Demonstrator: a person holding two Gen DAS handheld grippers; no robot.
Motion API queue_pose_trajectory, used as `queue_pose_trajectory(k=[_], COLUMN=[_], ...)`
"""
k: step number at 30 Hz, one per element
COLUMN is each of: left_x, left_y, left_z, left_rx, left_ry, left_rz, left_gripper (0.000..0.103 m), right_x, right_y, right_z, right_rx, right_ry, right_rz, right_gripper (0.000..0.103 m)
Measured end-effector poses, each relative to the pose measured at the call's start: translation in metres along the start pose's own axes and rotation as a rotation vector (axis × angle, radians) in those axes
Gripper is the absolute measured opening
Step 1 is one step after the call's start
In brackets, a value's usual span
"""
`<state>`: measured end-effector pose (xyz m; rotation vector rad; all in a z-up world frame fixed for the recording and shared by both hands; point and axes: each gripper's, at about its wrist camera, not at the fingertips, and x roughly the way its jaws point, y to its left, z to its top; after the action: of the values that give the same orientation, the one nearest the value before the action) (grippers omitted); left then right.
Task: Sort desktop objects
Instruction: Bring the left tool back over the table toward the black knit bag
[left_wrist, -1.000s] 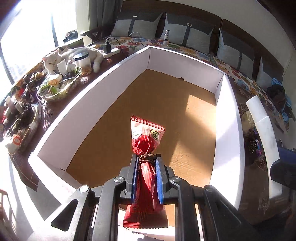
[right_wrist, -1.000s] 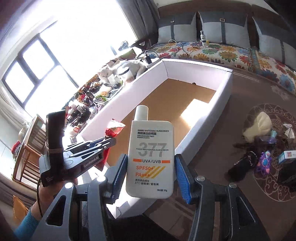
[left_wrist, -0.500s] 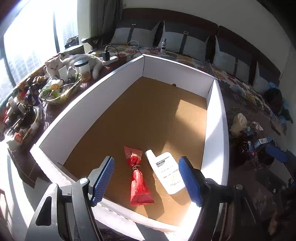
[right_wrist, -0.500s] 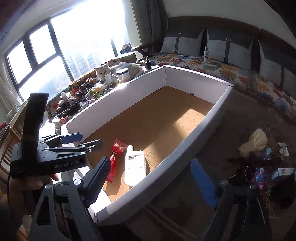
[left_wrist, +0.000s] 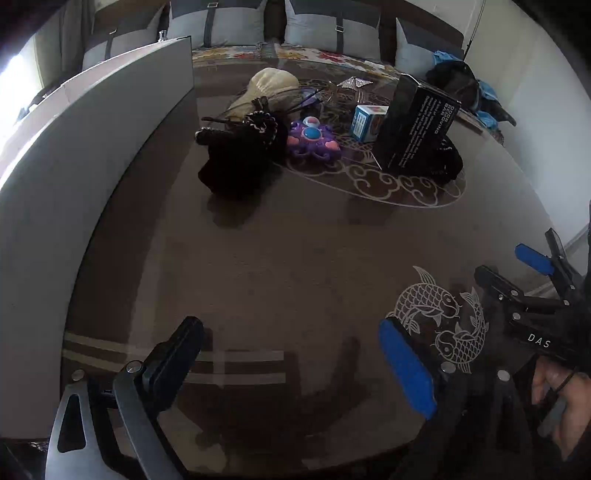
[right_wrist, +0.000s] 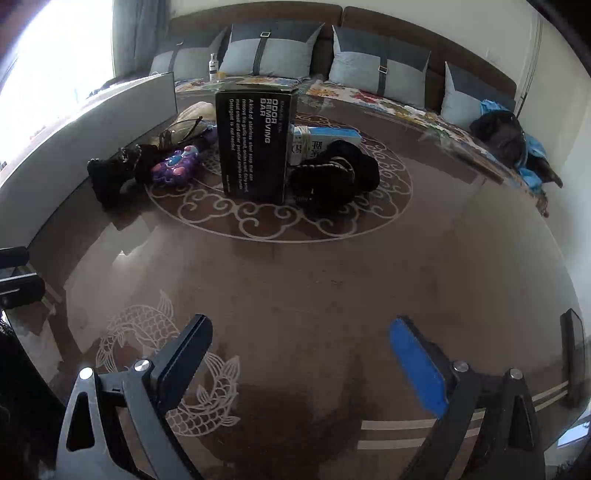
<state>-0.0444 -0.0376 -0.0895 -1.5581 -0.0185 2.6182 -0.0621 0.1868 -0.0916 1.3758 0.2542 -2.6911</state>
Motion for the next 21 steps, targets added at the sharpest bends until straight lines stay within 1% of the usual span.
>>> queue_pose_trajectory(k=[1, 3, 4, 9, 11, 15, 17, 21], left_x=[0.005, 0.014, 0.019, 0.04, 0.047, 0.056, 0.058, 0.061], left_y=[-0.01, -0.022, -0.025, -0.031, -0.033, -0.033, -0.033, -0.032], left_z=[0.004, 0.016, 0.023, 0.06, 0.071, 0.086, 0.091, 0.097], left_rx=[0.033, 0.055, 0.048, -0.003, -0.003, 0.01, 0.015, 0.017], left_ry=[-0.024, -0.043, -0.045, -0.057, -0.071, -0.107, -0.121, -0.12], left_rz=[0.042, 0.041, 0.043, 0.071, 0.071, 0.064, 0.061, 0.058], left_gripper=[0.097, 0.099, 0.102, 0.103, 0.103, 0.103, 0.103, 0.103], right_x=[0.004, 0.01, 0.014, 0.035, 0.044, 0.046, 0.045, 0.045], right_y=[-0.007, -0.016, -0.019, -0.026, -0.031, -0.033, -0.031, -0.03], right_z=[0.0, 0.002, 0.007, 0.029, 0.034, 0.033, 0.033, 0.034], right_rx=[0.015, 0.028, 0.028, 0.018, 0.026, 0.019, 0.022, 0.025], right_ry=[0.015, 0.036, 0.043, 0.046, 0.049, 0.004, 0.002, -0.001], right_rz=[0.007, 0.014, 0.016, 0.055, 0.088, 0.09, 0.086, 0.085], right_gripper=[0.097, 0.097, 0.097, 0.103, 0.103, 0.103, 0.103, 0.103])
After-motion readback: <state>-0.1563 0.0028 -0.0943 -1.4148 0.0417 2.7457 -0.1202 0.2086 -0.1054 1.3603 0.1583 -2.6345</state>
